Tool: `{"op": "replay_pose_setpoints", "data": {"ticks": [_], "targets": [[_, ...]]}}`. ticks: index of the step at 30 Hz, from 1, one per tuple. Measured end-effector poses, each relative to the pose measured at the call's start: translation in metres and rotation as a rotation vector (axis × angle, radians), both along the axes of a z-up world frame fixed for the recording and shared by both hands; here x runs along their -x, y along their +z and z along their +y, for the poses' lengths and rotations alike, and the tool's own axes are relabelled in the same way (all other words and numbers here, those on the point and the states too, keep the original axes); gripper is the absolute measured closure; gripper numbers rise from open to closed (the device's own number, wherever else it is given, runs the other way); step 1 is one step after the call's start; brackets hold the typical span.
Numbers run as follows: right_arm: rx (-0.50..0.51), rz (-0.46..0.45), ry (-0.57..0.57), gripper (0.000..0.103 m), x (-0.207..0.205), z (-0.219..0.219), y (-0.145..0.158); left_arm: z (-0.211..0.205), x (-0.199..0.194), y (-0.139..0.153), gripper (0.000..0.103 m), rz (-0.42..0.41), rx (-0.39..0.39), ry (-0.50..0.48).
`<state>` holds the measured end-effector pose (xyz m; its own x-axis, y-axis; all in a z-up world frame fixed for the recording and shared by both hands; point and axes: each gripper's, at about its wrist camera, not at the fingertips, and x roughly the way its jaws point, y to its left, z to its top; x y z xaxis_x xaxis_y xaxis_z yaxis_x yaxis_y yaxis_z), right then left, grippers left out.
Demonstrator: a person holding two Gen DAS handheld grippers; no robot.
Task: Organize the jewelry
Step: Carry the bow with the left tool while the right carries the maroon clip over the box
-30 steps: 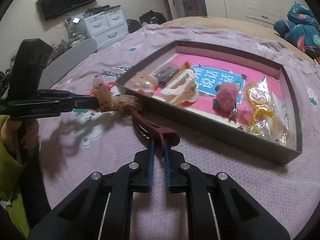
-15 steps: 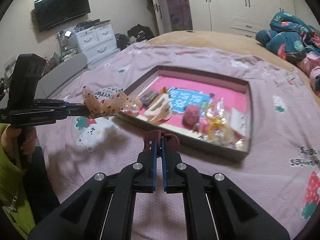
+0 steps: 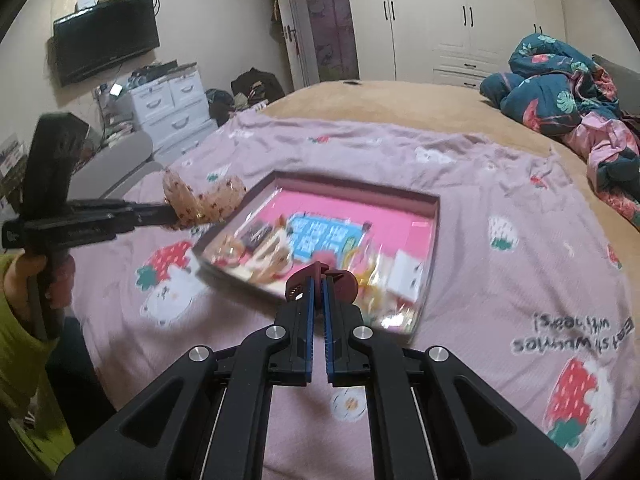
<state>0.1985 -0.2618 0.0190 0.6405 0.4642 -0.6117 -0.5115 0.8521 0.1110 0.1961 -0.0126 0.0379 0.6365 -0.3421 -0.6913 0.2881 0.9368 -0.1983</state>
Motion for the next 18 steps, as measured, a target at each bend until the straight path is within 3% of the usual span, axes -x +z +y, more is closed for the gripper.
{"op": "replay_pose_setpoints", "data": {"ticks": [9, 18], "targets": [[-0.037, -0.028, -0.036, 0.099, -0.054, 0.004, 0.018, -0.004, -0.046, 0.002, 0.101, -0.021, -0.052, 0.062], [-0.060, -0.009, -0.050, 0.099, -0.093, 0.019, 0.008, -0.004, -0.070, -0.018, 0.101, 0.009, -0.053, 0.094]]}}
